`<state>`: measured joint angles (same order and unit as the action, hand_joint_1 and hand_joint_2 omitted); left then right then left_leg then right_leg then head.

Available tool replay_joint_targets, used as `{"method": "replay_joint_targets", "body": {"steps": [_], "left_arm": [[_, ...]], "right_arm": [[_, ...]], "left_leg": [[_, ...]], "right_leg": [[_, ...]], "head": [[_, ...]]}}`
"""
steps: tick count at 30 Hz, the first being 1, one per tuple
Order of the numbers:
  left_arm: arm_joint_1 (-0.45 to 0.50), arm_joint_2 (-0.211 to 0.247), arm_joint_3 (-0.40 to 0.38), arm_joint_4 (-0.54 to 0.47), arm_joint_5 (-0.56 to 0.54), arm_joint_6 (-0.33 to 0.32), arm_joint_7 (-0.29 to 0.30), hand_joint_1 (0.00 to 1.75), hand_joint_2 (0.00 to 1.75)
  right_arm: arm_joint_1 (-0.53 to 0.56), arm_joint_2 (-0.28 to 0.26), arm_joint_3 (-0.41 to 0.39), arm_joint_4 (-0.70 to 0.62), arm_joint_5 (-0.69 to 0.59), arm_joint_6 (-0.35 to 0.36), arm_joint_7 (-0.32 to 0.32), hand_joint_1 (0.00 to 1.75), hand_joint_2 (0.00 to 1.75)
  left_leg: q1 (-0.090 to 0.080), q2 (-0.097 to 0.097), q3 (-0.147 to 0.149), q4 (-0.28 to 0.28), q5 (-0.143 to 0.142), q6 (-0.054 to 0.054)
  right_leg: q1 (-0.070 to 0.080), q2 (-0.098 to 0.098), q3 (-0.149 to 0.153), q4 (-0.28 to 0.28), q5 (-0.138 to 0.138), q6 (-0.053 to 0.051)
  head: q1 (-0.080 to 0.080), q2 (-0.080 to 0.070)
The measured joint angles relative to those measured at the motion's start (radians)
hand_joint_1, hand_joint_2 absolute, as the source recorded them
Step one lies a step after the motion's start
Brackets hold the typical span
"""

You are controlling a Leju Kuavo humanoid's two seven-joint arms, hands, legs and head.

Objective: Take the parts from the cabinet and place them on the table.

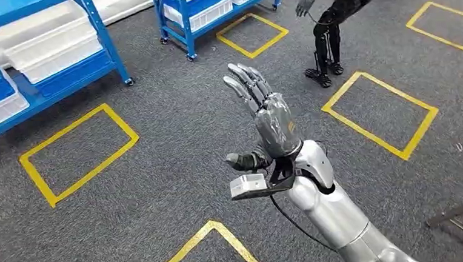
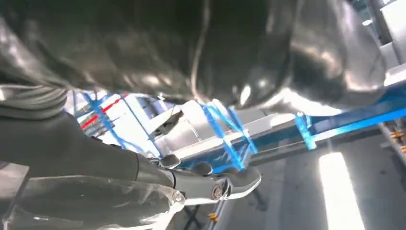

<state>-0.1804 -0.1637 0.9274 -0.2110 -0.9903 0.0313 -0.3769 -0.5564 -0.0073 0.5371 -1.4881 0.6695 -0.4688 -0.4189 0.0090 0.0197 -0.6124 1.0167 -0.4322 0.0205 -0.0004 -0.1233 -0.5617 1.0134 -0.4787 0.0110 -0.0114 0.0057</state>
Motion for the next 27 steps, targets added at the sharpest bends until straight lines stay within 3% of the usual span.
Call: {"method": "replay_joint_targets", "body": {"steps": [1, 2, 3, 5, 6, 7, 9, 10, 11, 13, 15, 16, 17, 18, 19, 21, 22, 23, 24, 25, 26, 27], "left_arm": [[0.001, 0.0, 0.0, 0.0, -0.001, 0.0, 0.0, 0.0, 0.0], [-0.002, 0.0, 0.0, 0.0, -0.001, 0.0, 0.0, 0.0, 0.0], [-0.006, 0.0, 0.0, 0.0, -0.001, 0.0, 0.0, 0.0, 0.0], [-0.007, 0.0, 0.0, 0.0, 0.0, 0.0, 0.0, 0.0, 0.0], [-0.005, 0.0, 0.0, 0.0, 0.0, 0.0, 0.0, 0.0, 0.0], [-0.002, 0.0, 0.0, 0.0, 0.0, 0.0, 0.0, 0.0, 0.0], [-0.002, 0.0, 0.0, 0.0, 0.0, 0.0, 0.0, 0.0, 0.0], [-0.003, 0.0, 0.0, 0.0, 0.0, 0.0, 0.0, 0.0, 0.0], [-0.004, -0.001, 0.0, 0.0, 0.0, 0.0, 0.0, 0.0, 0.0], [-0.004, 0.0, 0.0, 0.0, 0.0, 0.0, -0.001, 0.0, 0.0], [0.003, 0.0, 0.001, 0.0, 0.0, 0.0, -0.001, 0.0, 0.0], [0.003, 0.003, 0.001, 0.0, 0.0, 0.001, 0.0, 0.0, 0.0], [0.003, 0.003, 0.002, 0.0, 0.0, 0.001, -0.001, 0.0, 0.0], [-0.001, 0.003, 0.002, 0.0, 0.001, 0.0, -0.002, 0.0, 0.0], [-0.003, 0.003, 0.002, 0.0, 0.001, 0.0, -0.002, 0.0, 0.0], [0.0, 0.002, 0.002, 0.0, 0.001, 0.0, -0.003, 0.0, 0.0], [0.002, 0.002, 0.002, 0.0, 0.001, 0.0, -0.003, 0.0, 0.0], [0.004, 0.002, 0.002, 0.0, 0.001, 0.0, -0.004, 0.0, 0.0], [0.003, 0.002, 0.002, 0.0, 0.002, 0.0, -0.006, 0.0, 0.0], [0.002, 0.002, 0.002, 0.0, 0.002, 0.0, -0.008, 0.0, 0.0], [0.0, 0.002, 0.002, 0.0, 0.002, 0.0, -0.009, 0.0, 0.0], [-0.003, 0.002, 0.002, 0.0, 0.003, 0.0, -0.01, 0.0, 0.0]], "right_arm": [[-0.002, 0.0, 0.0, -0.001, 0.0, 0.0, 0.001, 0.0, 0.0], [-0.003, 0.0, 0.0, -0.003, 0.0, 0.0, 0.001, 0.0, 0.0], [-0.002, 0.0, 0.0, -0.002, 0.0, 0.0, -0.001, 0.0, 0.0], [0.005, -0.002, 0.0, -0.001, 0.0, 0.0, 0.0, 0.0, 0.0], [0.007, -0.003, 0.0, 0.0, -0.001, 0.0, 0.0, 0.0, 0.0], [0.008, -0.003, 0.0, 0.0, -0.001, 0.0, 0.0, 0.0, 0.0], [0.006, -0.003, 0.0, -0.001, -0.001, 0.0, 0.0, 0.0, 0.0], [0.005, -0.003, 0.0, -0.002, -0.001, 0.0, 0.0, 0.0, 0.0], [0.005, -0.003, 0.0, -0.002, -0.001, 0.0, 0.0, 0.0, 0.0], [0.004, -0.003, 0.0, -0.002, -0.001, 0.0, 0.0, 0.0, 0.0], [0.002, -0.003, 0.0, -0.002, -0.001, 0.0, 0.0, 0.0, 0.0], [0.002, -0.002, 0.0, -0.002, -0.001, 0.0, -0.001, 0.0, 0.0], [0.003, -0.002, 0.0, -0.002, -0.001, 0.0, -0.001, 0.0, 0.0], [0.002, -0.002, 0.0, -0.002, -0.002, -0.001, -0.002, 0.0, 0.0], [0.004, -0.002, 0.0, -0.002, -0.005, -0.003, -0.001, 0.0, 0.0], [0.012, -0.002, 0.0, 0.002, -0.007, -0.005, -0.002, 0.0, 0.0], [0.017, -0.002, 0.0, 0.003, -0.008, -0.006, -0.002, 0.0, 0.0], [0.02, -0.002, 0.0, 0.005, -0.011, -0.008, -0.002, 0.0, 0.0], [0.02, -0.002, 0.0, 0.009, -0.014, -0.011, -0.006, 0.0, 0.0], [0.02, -0.002, 0.0, 0.011, -0.018, -0.013, -0.008, 0.0, 0.0], [0.02, -0.002, 0.0, 0.014, -0.019, -0.016, -0.011, 0.0, 0.0], [0.021, -0.003, -0.001, 0.017, -0.021, -0.018, -0.015, 0.0, 0.0]], "left_leg": [[0.004, -0.009, 0.006, -0.006, 0.004, 0.007], [0.005, -0.016, 0.006, -0.008, 0.006, 0.013], [0.005, -0.026, 0.004, -0.008, 0.006, 0.017], [0.002, -0.047, 0.003, -0.006, 0.006, 0.021], [0.001, -0.058, 0.003, -0.005, 0.006, 0.021], [0.0, -0.071, 0.003, -0.003, 0.006, 0.021], [0.001, -0.099, 0.004, 0.001, 0.005, 0.019], [0.002, -0.11, 0.004, 0.002, 0.004, 0.018], [-0.002, -0.118, -0.001, 0.003, 0.005, 0.012], [0.006, -0.137, -0.01, 0.004, 0.009, -0.001], [0.008, -0.159, -0.012, -0.005, 0.015, -0.017], [0.007, -0.136, -0.015, 0.005, 0.006, -0.018], [-0.001, -0.083, -0.024, 0.029, -0.013, -0.022], [0.0, -0.053, -0.055, 0.096, -0.054, -0.024], [0.003, -0.039, -0.093, 0.177, -0.093, -0.027], [0.005, -0.032, -0.152, 0.297, -0.133, -0.033], [0.006, -0.029, -0.15, 0.296, -0.117, -0.035], [0.008, -0.024, -0.126, 0.248, -0.085, -0.037], [0.009, -0.018, -0.084, 0.171, -0.044, -0.036], [0.008, 0.001, -0.032, 0.075, -0.003, -0.033], [0.004, 0.047, -0.004, 0.012, 0.0, -0.029], [-0.009, 0.052, 0.006, -0.001, -0.004, -0.022]], "right_leg": [[-0.008, 0.031, -0.001, 0.014, -0.016, 0.008], [-0.011, 0.081, -0.023, 0.061, -0.049, 0.009], [-0.012, 0.102, -0.059, 0.137, -0.088, 0.01], [-0.012, 0.115, -0.133, 0.284, -0.145, 0.012], [-0.012, 0.116, -0.152, 0.314, -0.143, 0.011], [-0.012, 0.117, -0.149, 0.296, -0.117, 0.009], [-0.012, 0.13, -0.083, 0.148, -0.022, 0.001], [-0.013, 0.163, -0.044, 0.06, 0.021, -0.004], [-0.015, 0.208, -0.029, 0.029, 0.007, -0.008], [-0.01, 0.193, -0.028, 0.014, 0.009, -0.006], [-0.009, 0.177, -0.023, 0.009, 0.011, -0.012], [-0.021, 0.16, -0.016, -0.004, 0.018, -0.021], [-0.019, 0.151, -0.011, -0.01, 0.019, -0.027], [-0.015, 0.134, -0.01, -0.011, 0.019, -0.032], [-0.013, 0.119, -0.01, -0.011, 0.017, -0.034], [-0.011, 0.092, -0.011, -0.01, 0.015, -0.036], [-0.011, 0.078, -0.01, -0.009, 0.013, -0.036], [-0.011, 0.067, -0.01, -0.008, 0.011, -0.034], [-0.011, 0.057, -0.009, -0.006, 0.009, -0.032], [-0.012, 0.046, -0.006, -0.003, 0.005, -0.028], [-0.009, 0.039, -0.005, 0.0, 0.001, -0.023], [-0.001, 0.033, -0.007, 0.006, -0.004, -0.017]], "head": [[0.0, 0.0], [0.0, 0.0], [0.0, 0.0], [0.0, 0.0], [0.0, 0.0], [0.0, 0.0], [0.0, 0.0], [0.0, 0.0], [0.0, 0.0], [-0.001, 0.0], [0.0, 0.0], [0.0, 0.0], [0.0, 0.0], [-0.001, 0.0], [-0.002, 0.0], [-0.002, 0.0], [-0.002, 0.0], [-0.002, 0.0], [-0.002, 0.0], [-0.002, 0.0], [-0.002, 0.0], [-0.002, 0.0]]}}
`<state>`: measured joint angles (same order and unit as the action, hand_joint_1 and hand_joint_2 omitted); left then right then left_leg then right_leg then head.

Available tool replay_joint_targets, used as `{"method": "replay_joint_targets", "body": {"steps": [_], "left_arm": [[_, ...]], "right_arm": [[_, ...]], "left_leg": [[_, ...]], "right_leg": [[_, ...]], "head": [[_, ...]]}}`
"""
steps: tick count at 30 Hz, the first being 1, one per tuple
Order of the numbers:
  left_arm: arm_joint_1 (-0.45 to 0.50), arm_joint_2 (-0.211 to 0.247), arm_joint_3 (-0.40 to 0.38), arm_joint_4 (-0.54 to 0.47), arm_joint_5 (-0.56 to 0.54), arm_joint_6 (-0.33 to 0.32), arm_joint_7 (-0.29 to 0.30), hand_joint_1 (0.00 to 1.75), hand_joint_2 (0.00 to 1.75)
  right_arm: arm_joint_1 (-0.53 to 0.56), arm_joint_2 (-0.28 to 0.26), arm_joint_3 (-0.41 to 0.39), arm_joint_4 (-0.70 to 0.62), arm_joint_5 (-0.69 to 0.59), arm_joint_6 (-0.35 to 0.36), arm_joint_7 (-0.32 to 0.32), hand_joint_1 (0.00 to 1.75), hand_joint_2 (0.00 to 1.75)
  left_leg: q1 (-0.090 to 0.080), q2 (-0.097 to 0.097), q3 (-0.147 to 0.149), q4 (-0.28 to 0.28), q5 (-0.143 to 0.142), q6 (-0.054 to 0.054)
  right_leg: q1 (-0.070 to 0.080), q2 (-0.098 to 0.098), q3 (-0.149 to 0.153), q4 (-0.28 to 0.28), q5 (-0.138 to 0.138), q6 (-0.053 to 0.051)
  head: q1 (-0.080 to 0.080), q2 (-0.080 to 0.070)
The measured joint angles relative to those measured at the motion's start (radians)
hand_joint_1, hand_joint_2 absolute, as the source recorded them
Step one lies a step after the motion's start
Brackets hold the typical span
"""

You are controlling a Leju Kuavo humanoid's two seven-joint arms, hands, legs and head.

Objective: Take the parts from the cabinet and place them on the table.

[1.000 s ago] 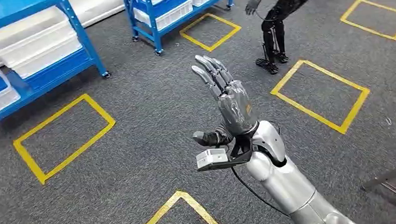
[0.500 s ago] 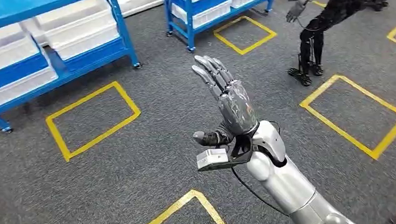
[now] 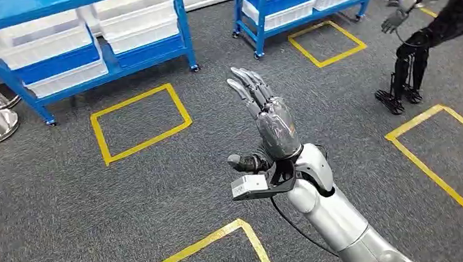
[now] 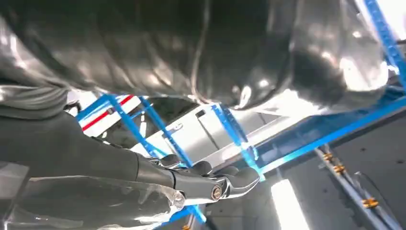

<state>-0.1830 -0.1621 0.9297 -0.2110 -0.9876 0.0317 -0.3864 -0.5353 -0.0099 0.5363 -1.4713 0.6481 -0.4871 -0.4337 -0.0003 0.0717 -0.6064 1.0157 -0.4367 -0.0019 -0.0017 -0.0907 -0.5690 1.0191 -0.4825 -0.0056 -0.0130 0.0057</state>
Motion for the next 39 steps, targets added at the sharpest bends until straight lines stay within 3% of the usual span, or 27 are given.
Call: {"method": "replay_joint_targets", "body": {"steps": [3, 4, 5, 6, 7, 9, 10, 11, 12, 13, 14, 15, 18, 19, 21, 23, 24, 25, 26, 29, 30, 34, 35, 36, 37, 39], "left_arm": [[0.008, 0.0, 0.003, 0.0, 0.0, 0.001, 0.0, 0.0, 0.0], [0.011, 0.001, 0.004, 0.0, 0.0, 0.001, 0.0, 0.0, 0.0], [0.014, 0.001, 0.004, 0.0, 0.0, 0.001, -0.003, 0.0, 0.0], [0.014, 0.001, 0.005, 0.0, 0.0, 0.001, -0.003, 0.0, 0.0], [0.012, 0.002, 0.005, 0.0, 0.0, 0.001, -0.003, 0.0, 0.0], [0.017, 0.002, 0.005, 0.0, 0.0, 0.001, -0.005, 0.0, 0.0], [0.02, 0.003, 0.005, 0.0, 0.0, 0.001, -0.006, 0.0, 0.0], [0.024, 0.004, 0.005, 0.0, 0.0, 0.001, -0.006, 0.0, 0.0], [0.027, 0.004, 0.005, 0.0, 0.0, 0.001, -0.006, 0.0, 0.0], [0.028, 0.004, 0.005, 0.0, 0.0, 0.001, -0.007, 0.0, 0.0], [0.028, 0.004, 0.005, 0.0, 0.0, 0.002, -0.007, 0.0, 0.0], [0.026, 0.004, 0.006, 0.0, 0.0, 0.003, -0.007, 0.0, 0.0], [0.035, 0.006, 0.008, 0.0, 0.003, 0.006, -0.012, 0.0, 0.0], [0.039, 0.011, 0.012, 0.0, 0.005, 0.006, -0.015, 0.0, 0.0], [0.044, 0.014, 0.016, 0.0, 0.013, 0.005, -0.019, 0.0, 0.0], [0.043, 0.014, 0.019, 0.0, 0.013, 0.005, -0.021, 0.0, 0.0], [0.044, 0.014, 0.02, 0.0, 0.013, 0.004, -0.021, 0.0, 0.0], [0.046, 0.014, 0.02, 0.0, 0.013, 0.002, -0.02, 0.0, 0.0], [0.048, 0.015, 0.02, 0.0, 0.013, 0.0, -0.019, 0.0, 0.0], [0.049, 0.015, 0.02, 0.0, 0.01, -0.007, -0.019, 0.0, 0.0], [0.048, 0.015, 0.02, 0.0, 0.01, -0.01, -0.021, 0.0, 0.0], [0.057, 0.016, 0.021, 0.0, 0.01, -0.019, -0.026, 0.0, 0.0], [0.058, 0.017, 0.021, 0.0, 0.008, -0.019, -0.026, 0.0, 0.0], [0.056, 0.017, 0.021, 0.0, 0.003, -0.019, -0.024, 0.0, 0.0], [0.053, 0.018, 0.021, 0.0, 0.002, -0.019, -0.024, 0.0, 0.0], [0.054, 0.021, 0.021, 0.0, -0.002, -0.015, -0.014, 0.0, 0.0]], "right_arm": [[0.008, 0.0, 0.0, 0.009, -0.003, -0.005, -0.007, 0.0, 0.0], [0.01, 0.0, 0.0, 0.011, -0.005, -0.009, -0.008, 0.0, 0.0], [0.014, 0.0, -0.002, 0.015, -0.011, -0.014, -0.009, 0.0, 0.0], [0.019, 0.0, -0.007, 0.017, -0.017, -0.02, -0.013, 0.0, 0.0], [0.028, -0.001, -0.013, 0.021, -0.021, -0.024, -0.017, 0.0, 0.0], [0.051, -0.003, -0.02, 0.032, -0.029, -0.029, -0.021, 0.0, 0.0], [0.06, -0.005, -0.025, 0.04, -0.034, -0.031, -0.025, 0.0, 0.0], [0.065, -0.005, -0.027, 0.044, -0.036, -0.032, -0.026, 0.0, 0.0], [0.066, -0.005, -0.028, 0.048, -0.037, -0.033, -0.026, 0.0, 0.0], [0.066, -0.005, -0.029, 0.05, -0.037, -0.033, -0.027, 0.0, 0.0], [0.066, -0.005, -0.032, 0.052, -0.037, -0.033, -0.027, 0.0, 0.0], [0.068, -0.005, -0.037, 0.056, -0.039, -0.033, -0.028, 0.0, 0.0], [0.079, -0.005, -0.05, 0.079, -0.054, -0.035, -0.037, 0.0, 0.0], [0.081, -0.002, -0.056, 0.097, -0.064, -0.037, -0.043, 0.0, 0.0], [0.089, 0.0, -0.073, 0.144, -0.089, -0.058, -0.077, 0.0, 0.0], [0.1, 0.0, -0.089, 0.195, -0.102, -0.071, -0.098, 0.0, 0.0], [0.105, 0.0, -0.095, 0.214, -0.098, -0.077, -0.098, 0.0, 0.0], [0.108, 0.0, -0.101, 0.243, -0.09, -0.088, -0.095, 0.0, 0.0], [0.111, 0.0, -0.111, 0.279, -0.087, -0.099, -0.097, 0.0, 0.0], [0.127, 0.0, -0.175, 0.381, -0.108, -0.121, -0.122, 0.0, 0.0], [0.129, 0.0, -0.2, 0.418, -0.119, -0.123, -0.125, 0.0, 0.0], [0.129, 0.0, -0.282, 0.622, -0.143, -0.067, -0.088, 0.0, 0.0], [0.129, -0.002, -0.298, 0.674, -0.144, -0.037, -0.067, 0.0, 0.0], [0.129, -0.01, -0.323, 0.743, -0.148, -0.005, -0.043, 0.0, 0.0], [0.132, -0.012, -0.342, 0.799, -0.15, 0.016, -0.03, 0.0, 1.75], [0.151, -0.022, -0.382, 0.902, -0.174, 0.073, 0.024, 0.0, 1.75]], "left_leg": [[0.001, -0.032, -0.006, 0.002, 0.0, 0.016], [0.007, -0.043, 0.002, -0.008, 0.006, 0.027], [0.009, -0.051, 0.002, -0.012, 0.009, 0.031], [0.011, -0.058, 0.001, -0.012, 0.01, 0.036], [0.011, -0.069, 0.001, -0.011, 0.011, 0.04], [0.01, -0.097, 0.001, -0.01, 0.01, 0.041], [0.01, -0.11, 0.001, -0.009, 0.01, 0.041], [0.01, -0.122, 0.001, -0.008, 0.01, 0.041], [0.01, -0.136, 0.002, -0.004, 0.009, 0.04], [0.01, -0.149, 0.002, 0.0, 0.007, 0.038], [0.012, -0.159, -0.001, 0.003, 0.004, 0.033], [0.006, -0.17, -0.007, 0.009, 0.002, 0.027], [0.014, -0.2, -0.011, 0.0, 0.01, 0.007], [0.012, -0.21, -0.011, -0.001, 0.01, 0.001], [0.009, -0.123, -0.034, 0.057, -0.038, -0.006], [0.013, -0.09, -0.101, 0.206, -0.112, -0.012], [0.014, -0.085, -0.13, 0.27, -0.135, -0.015], [0.014, -0.082, -0.141, 0.299, -0.136, -0.017], [0.014, -0.079, -0.129, 0.279, -0.115, -0.017], [0.014, -0.067, 0.005, 0.035, -0.005, -0.006], [0.008, -0.062, 0.024, 0.007, -0.026, -0.001], [0.004, -0.067, 0.024, -0.006, -0.016, 0.018], [0.014, -0.067, 0.032, -0.018, -0.008, 0.028], [0.013, -0.069, 0.034, -0.021, -0.006, 0.033], [0.013, -0.069, 0.032, -0.021, -0.005, 0.04], [0.011, -0.077, 0.03, -0.021, -0.005, 0.043]], "right_leg": [[0.002, -0.031, 0.009, -0.007, -0.003, 0.01], [0.0, -0.03, 0.009, -0.003, -0.01, 0.019], [-0.008, 0.02, 0.005, 0.015, -0.026, 0.024], [-0.009, 0.057, -0.018, 0.063, -0.058, 0.026], [-0.01, 0.076, -0.059, 0.148, -0.101, 0.028], [-0.011, 0.082, -0.136, 0.295, -0.149, 0.03], [-0.011, 0.083, -0.15, 0.31, -0.138, 0.03], [-0.011, 0.084, -0.141, 0.281, -0.106, 0.028], [-0.012, 0.087, -0.114, 0.212, -0.057, 0.025], [-0.013, 0.1, -0.073, 0.12, -0.005, 0.022], [-0.016, 0.144, -0.04, 0.038, 0.025, 0.018], [-0.019, 0.171, -0.029, 0.017, 0.012, 0.015], [-0.01, 0.147, -0.028, 0.017, 0.011, 0.009], [-0.018, 0.137, -0.023, 0.007, 0.016, 0.001], [-0.018, 0.113, -0.015, -0.003, 0.021, -0.013], [-0.013, 0.087, -0.016, -0.002, 0.018, -0.019], [-0.011, 0.074, -0.017, 0.0, 0.016, -0.021], [-0.011, 0.064, -0.017, 0.001, 0.015, -0.021], [-0.011, 0.053, -0.017, 0.003, 0.013, -0.02], [-0.01, 0.035, -0.01, 0.007, 0.006, -0.01], [-0.006, 0.028, -0.012, 0.006, 0.005, -0.006], [-0.003, 0.023, -0.003, -0.003, 0.011, 0.013], [-0.005, 0.038, -0.004, 0.003, 0.002, 0.022], [-0.009, 0.066, -0.014, 0.027, -0.017, 0.025], [-0.009, 0.078, -0.045, 0.087, -0.056, 0.027], [-0.012, 0.083, -0.126, 0.25, -0.125, 0.032]], "head": [[0.002, 0.0], [0.002, 0.0], [0.001, 0.0], [0.002, 0.0], [0.002, 0.0], [0.002, 0.0], [0.001, 0.0], [0.002, 0.0], [0.001, 0.0], [0.002, 0.0], [0.002, 0.0], [0.001, 0.0], [0.001, 0.0], [0.001, 0.0], [-0.002, 0.0], [-0.001, 0.0], [-0.001, 0.0], [-0.002, 0.0], [-0.002, 0.0], [-0.002, 0.0], [-0.001, 0.0], [-0.001, 0.0], [-0.001, 0.0], [-0.001, 0.0], [-0.001, 0.0], [-0.001, 0.0]]}}
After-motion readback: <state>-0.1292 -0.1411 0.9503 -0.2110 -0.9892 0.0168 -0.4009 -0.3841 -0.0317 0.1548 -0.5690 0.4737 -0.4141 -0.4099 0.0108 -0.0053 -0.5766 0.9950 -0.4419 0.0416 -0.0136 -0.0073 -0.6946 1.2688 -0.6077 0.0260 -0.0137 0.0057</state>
